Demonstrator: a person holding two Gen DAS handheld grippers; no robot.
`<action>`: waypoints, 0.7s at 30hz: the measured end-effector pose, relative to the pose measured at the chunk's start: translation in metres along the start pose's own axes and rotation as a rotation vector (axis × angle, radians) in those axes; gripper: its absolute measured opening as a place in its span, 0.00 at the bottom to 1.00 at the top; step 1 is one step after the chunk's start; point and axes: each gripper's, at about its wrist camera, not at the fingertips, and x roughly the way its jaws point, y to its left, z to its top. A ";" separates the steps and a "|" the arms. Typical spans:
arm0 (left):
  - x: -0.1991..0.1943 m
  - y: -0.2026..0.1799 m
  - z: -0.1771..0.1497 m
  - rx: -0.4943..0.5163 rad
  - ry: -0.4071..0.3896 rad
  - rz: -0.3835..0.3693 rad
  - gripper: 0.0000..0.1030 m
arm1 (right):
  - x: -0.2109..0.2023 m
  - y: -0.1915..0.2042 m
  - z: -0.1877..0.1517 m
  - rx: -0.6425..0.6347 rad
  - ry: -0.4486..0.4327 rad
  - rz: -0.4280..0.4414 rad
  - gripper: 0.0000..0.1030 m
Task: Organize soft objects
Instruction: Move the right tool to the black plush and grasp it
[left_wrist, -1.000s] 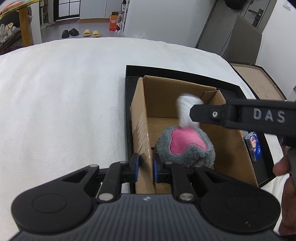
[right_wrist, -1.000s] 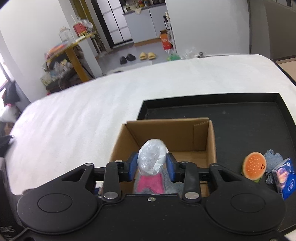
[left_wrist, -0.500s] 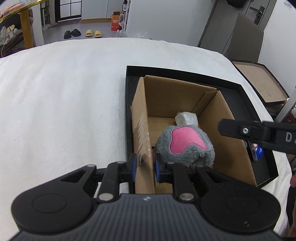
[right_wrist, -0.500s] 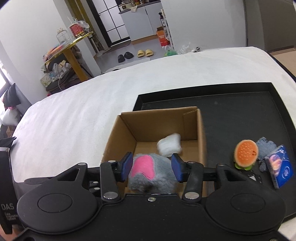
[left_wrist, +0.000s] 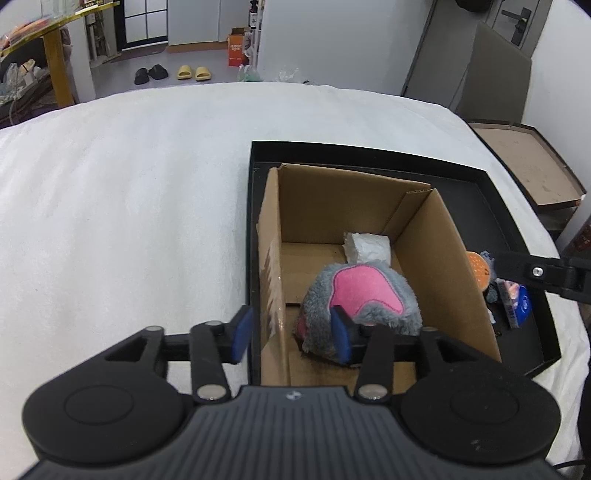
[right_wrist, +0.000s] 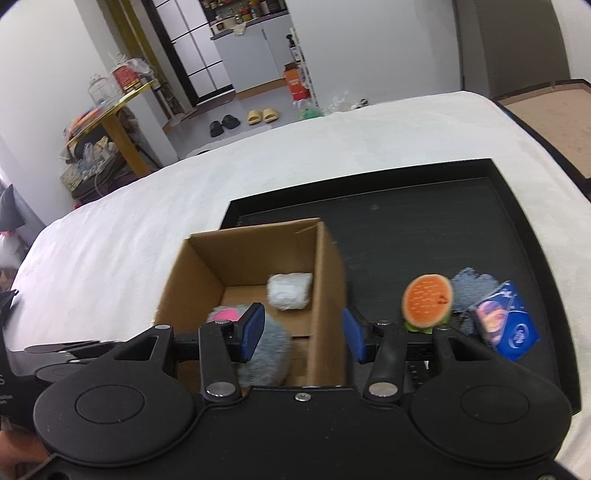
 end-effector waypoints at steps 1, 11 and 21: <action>0.000 0.000 0.001 0.000 -0.001 0.009 0.50 | -0.001 -0.004 0.000 0.005 -0.004 -0.003 0.47; 0.000 -0.010 0.006 -0.003 0.005 0.027 0.70 | -0.001 -0.042 -0.007 0.059 -0.004 -0.075 0.59; 0.005 -0.028 0.009 0.025 0.018 0.040 0.73 | 0.006 -0.071 -0.019 0.094 0.030 -0.124 0.67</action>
